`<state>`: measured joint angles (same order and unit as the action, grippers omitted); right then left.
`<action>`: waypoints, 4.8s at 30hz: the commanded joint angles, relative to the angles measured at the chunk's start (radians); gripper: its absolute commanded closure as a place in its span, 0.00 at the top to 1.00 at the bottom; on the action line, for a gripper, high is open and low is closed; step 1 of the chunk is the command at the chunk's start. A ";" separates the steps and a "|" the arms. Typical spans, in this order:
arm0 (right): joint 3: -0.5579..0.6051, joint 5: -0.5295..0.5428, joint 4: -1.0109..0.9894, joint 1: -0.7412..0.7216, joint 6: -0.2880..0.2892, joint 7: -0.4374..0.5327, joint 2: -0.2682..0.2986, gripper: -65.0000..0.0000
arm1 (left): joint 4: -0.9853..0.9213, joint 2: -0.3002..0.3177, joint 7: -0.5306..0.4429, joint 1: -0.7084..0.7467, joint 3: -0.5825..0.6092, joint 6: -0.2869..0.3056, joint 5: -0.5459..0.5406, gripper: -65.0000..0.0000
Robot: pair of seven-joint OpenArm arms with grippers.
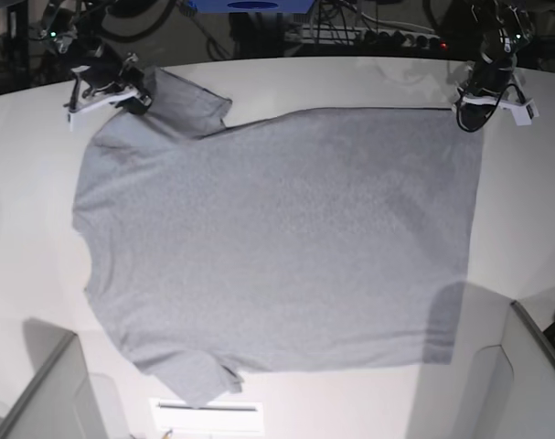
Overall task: Fold the T-shirt properly
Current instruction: 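Close both grippers on the shirt's shoulder edges, then lift the shoulder edge with both grippers and fold it over the shirt, then lower the folded edge onto the shirt and open both grippers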
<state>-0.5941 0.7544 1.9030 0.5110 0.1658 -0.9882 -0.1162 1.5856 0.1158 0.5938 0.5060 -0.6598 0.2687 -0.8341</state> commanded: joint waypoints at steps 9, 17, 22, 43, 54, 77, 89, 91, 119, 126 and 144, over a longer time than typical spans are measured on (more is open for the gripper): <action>0.004 0.055 0.054 0.038 0.004 -0.001 0.003 0.00 | 0.193 0.029 -0.018 0.087 -0.005 0.010 -0.012 0.00; 0.004 0.113 0.089 -0.038 -0.002 -0.070 0.037 0.00 | 0.255 0.029 -0.013 0.075 0.002 0.001 -0.012 0.00; 0.000 0.110 0.089 -0.131 -0.004 -0.130 0.045 0.00 | 0.255 0.040 0.076 -0.002 0.002 -0.113 -0.012 0.00; 0.036 0.109 -0.145 -0.526 -0.108 -0.312 0.154 0.00 | 0.249 0.012 0.295 -0.336 0.001 -0.148 0.146 0.00; 0.247 0.109 -0.354 -0.659 -0.168 -0.165 0.221 0.00 | 0.112 0.015 0.325 -0.459 0.002 -0.216 0.183 0.00; 0.282 0.109 -0.534 -0.773 -0.170 -0.047 0.255 0.00 | -0.133 0.045 0.320 -0.633 0.062 -0.217 0.250 0.00; 0.282 0.109 -0.604 -0.788 -0.170 0.028 0.273 0.00 | -0.138 0.043 0.318 -0.665 0.056 -0.214 0.293 0.00; 0.282 0.109 -0.606 -0.788 -0.170 0.047 0.275 0.00 | -0.139 0.043 0.318 -0.673 0.056 -0.214 0.293 0.00; 0.217 0.118 -0.484 -0.719 -0.170 0.081 0.289 0.37 | -0.055 0.035 0.318 -0.662 0.018 -0.210 0.287 0.67; 0.075 0.112 -0.144 -0.475 -0.251 0.211 0.155 0.38 | 0.100 -0.037 0.321 -0.505 -0.228 -0.072 0.115 0.67; 0.038 0.112 -0.007 -0.163 -0.312 0.380 0.013 0.38 | -0.135 -0.006 0.117 -0.398 -0.162 0.016 0.048 0.67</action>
<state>-0.5545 0.8574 1.8824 0.3500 -0.1585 -0.6235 -0.1135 1.4330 0.0856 0.7414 0.1165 -0.8124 0.2714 -0.7662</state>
